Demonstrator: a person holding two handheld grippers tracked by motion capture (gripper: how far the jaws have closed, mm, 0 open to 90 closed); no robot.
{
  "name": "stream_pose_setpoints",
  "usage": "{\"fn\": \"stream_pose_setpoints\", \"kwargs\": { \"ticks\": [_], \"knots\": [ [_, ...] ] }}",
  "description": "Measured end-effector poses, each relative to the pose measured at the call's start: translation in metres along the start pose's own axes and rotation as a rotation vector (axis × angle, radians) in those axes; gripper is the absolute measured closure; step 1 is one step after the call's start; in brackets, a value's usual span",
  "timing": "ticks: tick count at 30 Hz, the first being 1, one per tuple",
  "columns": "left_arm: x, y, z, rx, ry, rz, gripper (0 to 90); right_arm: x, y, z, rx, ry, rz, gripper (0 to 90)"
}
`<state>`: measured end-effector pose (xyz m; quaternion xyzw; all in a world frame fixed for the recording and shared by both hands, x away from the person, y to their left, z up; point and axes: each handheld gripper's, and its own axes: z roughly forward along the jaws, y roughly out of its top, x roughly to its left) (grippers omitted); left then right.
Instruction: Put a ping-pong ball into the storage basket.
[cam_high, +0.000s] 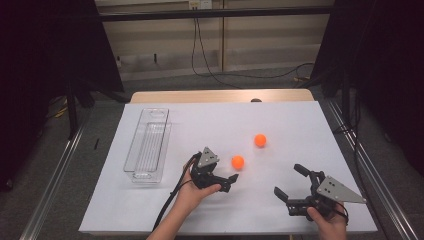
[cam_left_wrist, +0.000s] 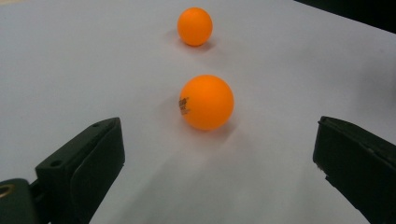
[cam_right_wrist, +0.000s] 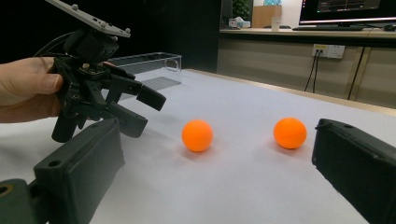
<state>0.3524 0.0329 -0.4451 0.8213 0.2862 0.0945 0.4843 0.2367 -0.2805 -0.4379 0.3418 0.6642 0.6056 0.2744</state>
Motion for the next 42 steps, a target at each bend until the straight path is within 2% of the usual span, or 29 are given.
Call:
{"fn": "stream_pose_setpoints", "kwargs": {
  "ticks": [21,29,42],
  "knots": [
    [0.002,0.002,0.009,0.025,0.024,-0.006,3.7,0.0,0.0,0.0,-0.004,0.003,0.004,1.3],
    [0.004,0.002,0.012,0.035,0.031,-0.024,4.3,0.0,0.0,0.0,-0.004,0.003,0.006,1.3],
    [0.003,0.003,0.015,0.053,0.037,-0.017,4.3,0.0,0.0,0.0,-0.006,0.003,0.01,1.3]
  ]
}}
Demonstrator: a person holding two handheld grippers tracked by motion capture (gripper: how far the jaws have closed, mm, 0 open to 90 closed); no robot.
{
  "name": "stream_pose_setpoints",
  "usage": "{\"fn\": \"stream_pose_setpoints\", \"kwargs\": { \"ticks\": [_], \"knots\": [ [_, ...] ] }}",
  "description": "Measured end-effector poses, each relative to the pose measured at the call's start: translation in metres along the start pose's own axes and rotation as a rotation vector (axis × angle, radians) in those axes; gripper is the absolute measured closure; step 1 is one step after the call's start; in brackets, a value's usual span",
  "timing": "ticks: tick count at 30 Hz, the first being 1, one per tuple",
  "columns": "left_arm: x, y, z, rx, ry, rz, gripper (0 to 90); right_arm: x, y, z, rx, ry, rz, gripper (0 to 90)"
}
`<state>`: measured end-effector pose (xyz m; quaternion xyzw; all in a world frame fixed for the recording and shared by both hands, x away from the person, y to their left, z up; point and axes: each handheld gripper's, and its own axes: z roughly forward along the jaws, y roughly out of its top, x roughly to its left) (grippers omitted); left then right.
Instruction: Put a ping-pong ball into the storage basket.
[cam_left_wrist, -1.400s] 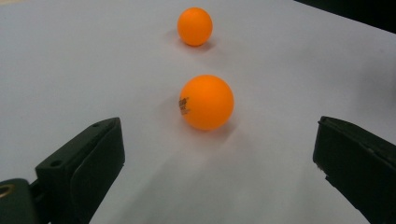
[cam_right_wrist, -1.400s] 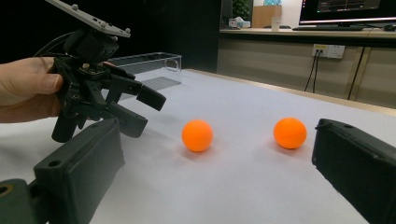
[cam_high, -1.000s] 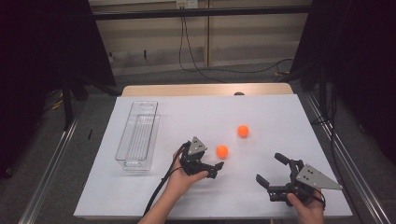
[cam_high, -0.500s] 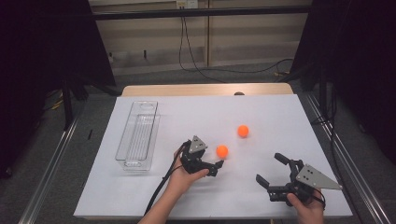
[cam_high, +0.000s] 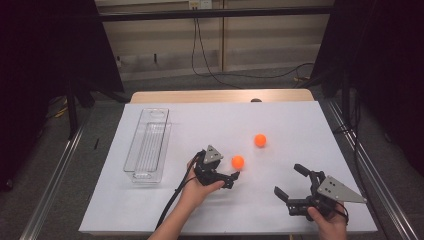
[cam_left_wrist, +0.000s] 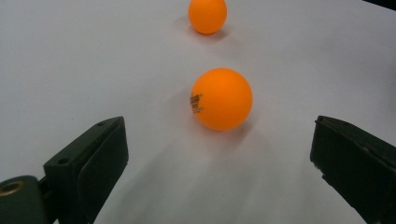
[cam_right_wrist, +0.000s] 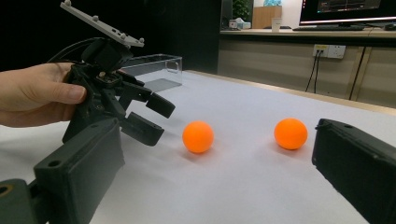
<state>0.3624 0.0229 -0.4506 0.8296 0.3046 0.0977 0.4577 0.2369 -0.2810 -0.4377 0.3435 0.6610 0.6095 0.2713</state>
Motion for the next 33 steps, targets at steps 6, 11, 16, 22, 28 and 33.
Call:
{"fn": "stream_pose_setpoints", "kwargs": {
  "ticks": [6,11,16,22,28,33],
  "knots": [
    [-0.001,0.003,0.004,0.01,0.005,0.007,4.3,0.0,0.0,0.0,0.0,0.0,0.002,1.3],
    [-0.001,0.004,0.008,0.019,0.01,0.0,4.3,-0.001,0.0,0.0,-0.001,-0.001,0.003,1.3],
    [-0.002,0.007,0.011,0.031,0.012,0.02,4.5,-0.001,0.0,0.0,-0.002,-0.003,0.005,1.3],
    [-0.001,0.008,0.013,0.033,0.017,0.02,4.7,-0.001,0.0,0.0,0.001,-0.008,0.01,1.3],
    [0.001,0.008,0.015,0.041,0.03,0.025,4.8,-0.002,-0.001,0.0,0.002,-0.012,0.02,1.1],
    [0.002,0.008,0.016,0.041,0.031,0.029,5.0,-0.003,-0.001,0.0,0.002,-0.016,0.023,0.9]
  ]
}}
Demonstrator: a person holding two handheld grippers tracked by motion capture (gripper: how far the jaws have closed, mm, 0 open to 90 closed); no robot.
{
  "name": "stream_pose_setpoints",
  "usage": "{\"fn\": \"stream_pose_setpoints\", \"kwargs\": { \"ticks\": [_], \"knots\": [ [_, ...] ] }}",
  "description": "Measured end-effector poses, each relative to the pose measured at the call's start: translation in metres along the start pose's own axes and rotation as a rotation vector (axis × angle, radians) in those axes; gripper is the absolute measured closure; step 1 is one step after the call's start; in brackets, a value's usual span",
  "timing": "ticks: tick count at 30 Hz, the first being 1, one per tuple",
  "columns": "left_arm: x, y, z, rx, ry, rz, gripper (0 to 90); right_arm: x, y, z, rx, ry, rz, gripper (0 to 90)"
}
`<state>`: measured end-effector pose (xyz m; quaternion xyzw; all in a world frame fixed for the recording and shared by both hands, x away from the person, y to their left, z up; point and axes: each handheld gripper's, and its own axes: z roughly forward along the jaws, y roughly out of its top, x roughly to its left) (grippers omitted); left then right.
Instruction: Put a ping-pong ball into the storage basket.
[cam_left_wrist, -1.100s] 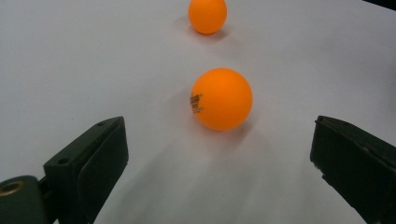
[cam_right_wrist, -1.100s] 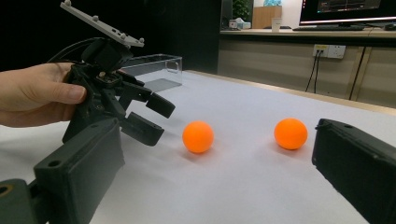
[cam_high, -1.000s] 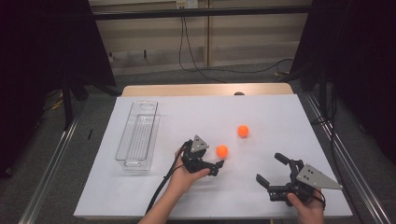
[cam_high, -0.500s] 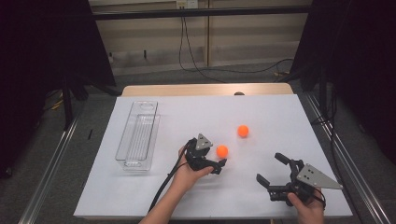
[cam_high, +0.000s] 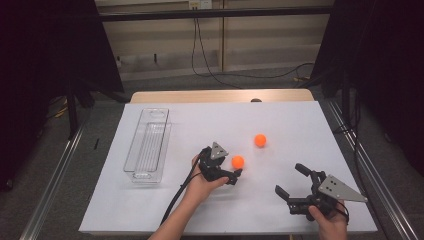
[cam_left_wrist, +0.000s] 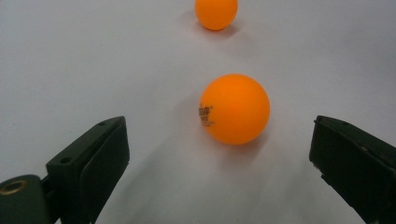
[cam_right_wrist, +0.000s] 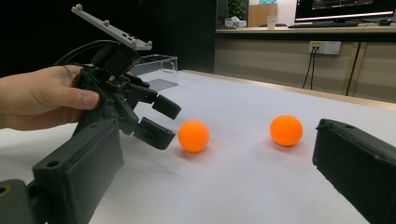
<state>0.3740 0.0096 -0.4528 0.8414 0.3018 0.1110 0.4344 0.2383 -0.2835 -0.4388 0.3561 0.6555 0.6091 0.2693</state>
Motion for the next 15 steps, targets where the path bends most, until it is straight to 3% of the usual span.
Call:
{"fn": "stream_pose_setpoints", "kwargs": {
  "ticks": [15],
  "knots": [
    [0.0005,0.0006,0.0052,0.006,0.014,-0.016,6.0,0.0002,-0.0001,0.0003,0.0,0.005,0.005,1.0]
  ]
}}
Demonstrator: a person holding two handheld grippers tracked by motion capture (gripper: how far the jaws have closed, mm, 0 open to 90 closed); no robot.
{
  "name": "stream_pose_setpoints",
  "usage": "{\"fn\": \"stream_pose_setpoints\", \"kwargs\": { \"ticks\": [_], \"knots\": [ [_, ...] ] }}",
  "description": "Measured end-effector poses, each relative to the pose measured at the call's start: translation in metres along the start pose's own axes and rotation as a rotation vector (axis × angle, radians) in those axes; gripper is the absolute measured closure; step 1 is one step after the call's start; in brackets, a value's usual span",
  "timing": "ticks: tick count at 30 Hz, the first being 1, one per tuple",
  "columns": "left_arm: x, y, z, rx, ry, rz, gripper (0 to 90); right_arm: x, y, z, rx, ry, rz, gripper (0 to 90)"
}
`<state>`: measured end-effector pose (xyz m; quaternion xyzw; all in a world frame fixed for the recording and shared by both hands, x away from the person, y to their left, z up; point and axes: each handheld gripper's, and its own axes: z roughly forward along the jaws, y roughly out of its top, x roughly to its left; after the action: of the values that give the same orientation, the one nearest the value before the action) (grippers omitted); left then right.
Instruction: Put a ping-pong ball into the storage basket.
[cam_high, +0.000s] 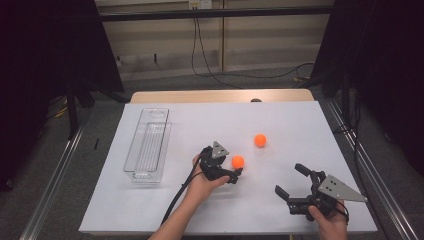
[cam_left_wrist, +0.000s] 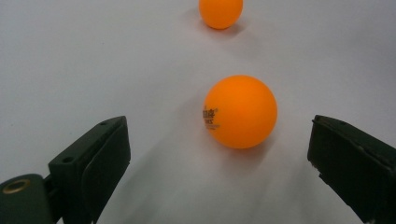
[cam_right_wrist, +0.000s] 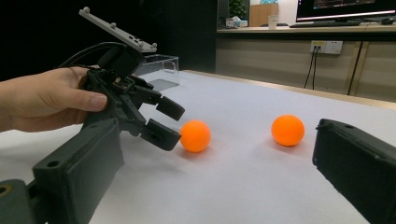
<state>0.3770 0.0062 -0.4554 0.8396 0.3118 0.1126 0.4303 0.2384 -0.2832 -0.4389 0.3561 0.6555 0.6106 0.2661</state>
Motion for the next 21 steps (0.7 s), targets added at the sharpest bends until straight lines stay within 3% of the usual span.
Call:
{"fn": "stream_pose_setpoints", "kwargs": {
  "ticks": [3,21],
  "knots": [
    [0.0,0.002,0.001,0.014,0.003,0.018,5.9,0.0,0.0,0.0,-0.001,0.001,0.001,1.0],
    [-0.002,0.008,0.012,0.036,0.001,0.017,9.1,0.0,0.0,0.0,-0.002,0.006,-0.001,1.1]
  ]
}}
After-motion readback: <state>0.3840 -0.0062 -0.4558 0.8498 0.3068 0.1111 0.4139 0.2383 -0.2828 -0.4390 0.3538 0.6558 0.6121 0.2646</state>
